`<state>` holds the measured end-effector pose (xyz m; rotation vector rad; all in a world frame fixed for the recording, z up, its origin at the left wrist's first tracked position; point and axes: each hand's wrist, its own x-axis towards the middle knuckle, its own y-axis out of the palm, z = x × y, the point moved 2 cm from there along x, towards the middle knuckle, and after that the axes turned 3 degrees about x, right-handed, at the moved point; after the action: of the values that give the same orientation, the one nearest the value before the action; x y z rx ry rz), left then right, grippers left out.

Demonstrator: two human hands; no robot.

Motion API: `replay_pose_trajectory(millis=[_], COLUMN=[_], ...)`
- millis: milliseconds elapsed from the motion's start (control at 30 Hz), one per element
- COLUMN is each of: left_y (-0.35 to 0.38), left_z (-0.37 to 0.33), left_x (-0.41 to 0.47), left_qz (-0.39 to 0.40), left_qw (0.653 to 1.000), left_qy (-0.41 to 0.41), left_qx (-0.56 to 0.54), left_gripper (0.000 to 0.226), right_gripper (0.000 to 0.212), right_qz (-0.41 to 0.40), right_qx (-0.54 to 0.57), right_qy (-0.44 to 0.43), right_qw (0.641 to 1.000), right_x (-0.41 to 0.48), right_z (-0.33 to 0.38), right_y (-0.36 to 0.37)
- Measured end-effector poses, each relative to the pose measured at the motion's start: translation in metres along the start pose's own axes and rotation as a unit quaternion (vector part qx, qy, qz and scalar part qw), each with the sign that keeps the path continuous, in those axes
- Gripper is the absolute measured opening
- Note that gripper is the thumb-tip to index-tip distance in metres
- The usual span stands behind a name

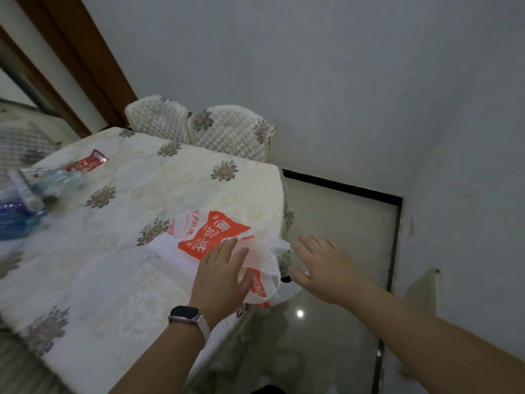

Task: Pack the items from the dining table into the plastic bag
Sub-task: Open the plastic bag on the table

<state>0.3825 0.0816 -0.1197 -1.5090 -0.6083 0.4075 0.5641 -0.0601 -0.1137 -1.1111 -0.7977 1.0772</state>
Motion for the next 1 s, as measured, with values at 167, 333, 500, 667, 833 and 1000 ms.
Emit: replay_pose_trajectory(millis=[167,333,500,667,833,1000], left_y=[0.015,0.038,0.059,0.052,0.021,-0.013], left_z=[0.016,0.034,0.058,0.068,0.076,0.089], left_x=[0.013,0.022,0.027,0.038,0.061,0.078], left_qz=[0.006,0.007,0.019,-0.020,-0.053,-0.095], left_qw=[0.992,0.986,0.976,0.957,0.933,0.890], left_qy=[-0.124,-0.168,-0.214,-0.259,-0.278,-0.329], left_qx=[0.005,-0.008,-0.028,-0.127,-0.223,-0.300], left_gripper=[0.059,0.060,0.025,0.005,0.024,0.033], right_gripper=[0.064,0.057,0.059,0.065,0.072,0.043], right_qz=[0.018,0.055,0.077,0.090,0.128,0.170], right_qx=[0.016,-0.005,-0.011,0.007,0.052,0.136], right_qy=[-0.033,-0.084,-0.120,-0.164,-0.161,-0.139], right_qw=[0.999,0.995,0.990,0.982,0.977,0.966], right_x=[0.042,0.087,0.136,0.177,0.212,0.241], right_z=[-0.003,0.000,0.007,0.016,0.020,0.013], right_y=[0.015,0.041,0.063,0.072,0.069,0.063])
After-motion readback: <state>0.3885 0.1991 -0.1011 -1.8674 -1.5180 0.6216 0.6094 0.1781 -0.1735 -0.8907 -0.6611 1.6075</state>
